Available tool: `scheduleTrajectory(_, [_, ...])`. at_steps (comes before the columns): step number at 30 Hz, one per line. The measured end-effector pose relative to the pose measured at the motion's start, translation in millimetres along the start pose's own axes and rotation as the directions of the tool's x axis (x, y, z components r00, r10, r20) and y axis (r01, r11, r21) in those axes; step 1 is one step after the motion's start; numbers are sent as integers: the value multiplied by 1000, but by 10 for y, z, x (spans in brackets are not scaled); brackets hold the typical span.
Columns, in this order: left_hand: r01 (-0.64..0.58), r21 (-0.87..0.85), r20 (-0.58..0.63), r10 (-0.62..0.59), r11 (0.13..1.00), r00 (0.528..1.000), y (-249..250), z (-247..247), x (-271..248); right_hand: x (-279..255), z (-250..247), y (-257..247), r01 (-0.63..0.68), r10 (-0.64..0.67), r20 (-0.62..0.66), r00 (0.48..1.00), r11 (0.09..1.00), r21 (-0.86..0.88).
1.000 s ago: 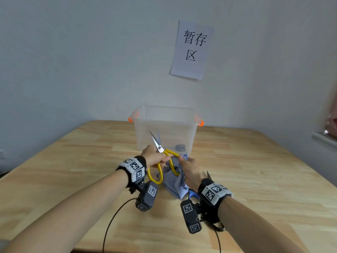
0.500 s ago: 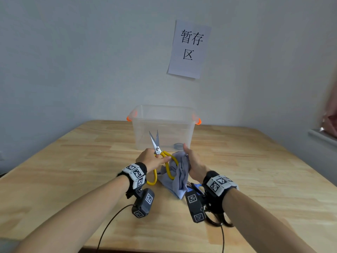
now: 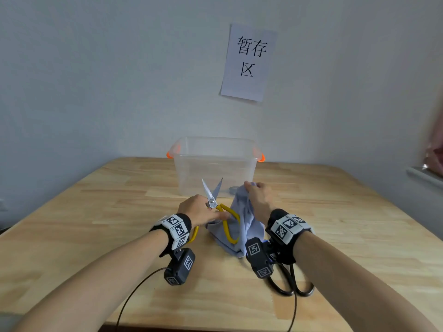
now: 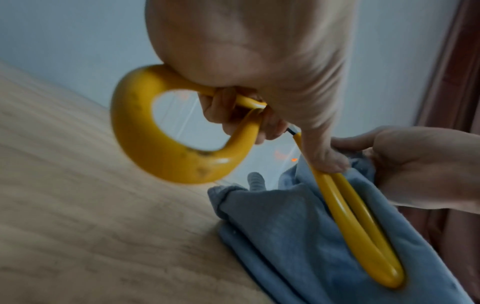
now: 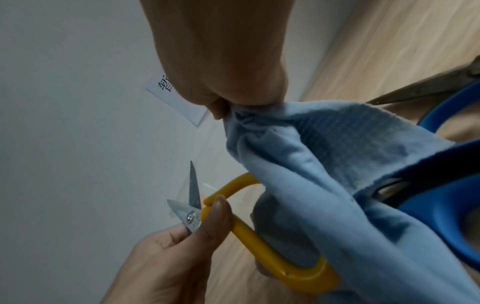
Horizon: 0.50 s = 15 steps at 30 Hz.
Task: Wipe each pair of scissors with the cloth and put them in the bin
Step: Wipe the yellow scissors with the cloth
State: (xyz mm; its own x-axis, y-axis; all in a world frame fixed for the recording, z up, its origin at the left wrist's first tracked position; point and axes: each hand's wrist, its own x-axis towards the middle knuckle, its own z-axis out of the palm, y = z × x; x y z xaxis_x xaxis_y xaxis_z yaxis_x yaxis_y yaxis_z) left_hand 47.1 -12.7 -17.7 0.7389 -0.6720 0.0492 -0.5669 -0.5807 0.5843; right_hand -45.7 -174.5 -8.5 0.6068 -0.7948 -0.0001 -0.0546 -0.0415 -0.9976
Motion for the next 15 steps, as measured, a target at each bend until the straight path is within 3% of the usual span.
scheduleTrajectory(3, [1, 35, 22, -1, 999, 1000, 9, -11, 14, -37, 85, 10, -57, 44, 174, 984, 996, 71])
scheduleTrajectory(6, [-18, 57, 29, 17, 998, 999, 22, -10, 20, -117, 111, 11, -124, 63, 358, 932, 981, 149])
scheduleTrajectory(11, [-32, 116, 23, 30, 993, 999, 69, -35, 5, -96, 60, 51, -237, 115, 434, 894, 942, 237])
scheduleTrajectory(15, [-75, 144, 11, 74, 987, 997, 111, -55, 45, -56, 52, 84, -193, 96, 447, 889, 965, 178])
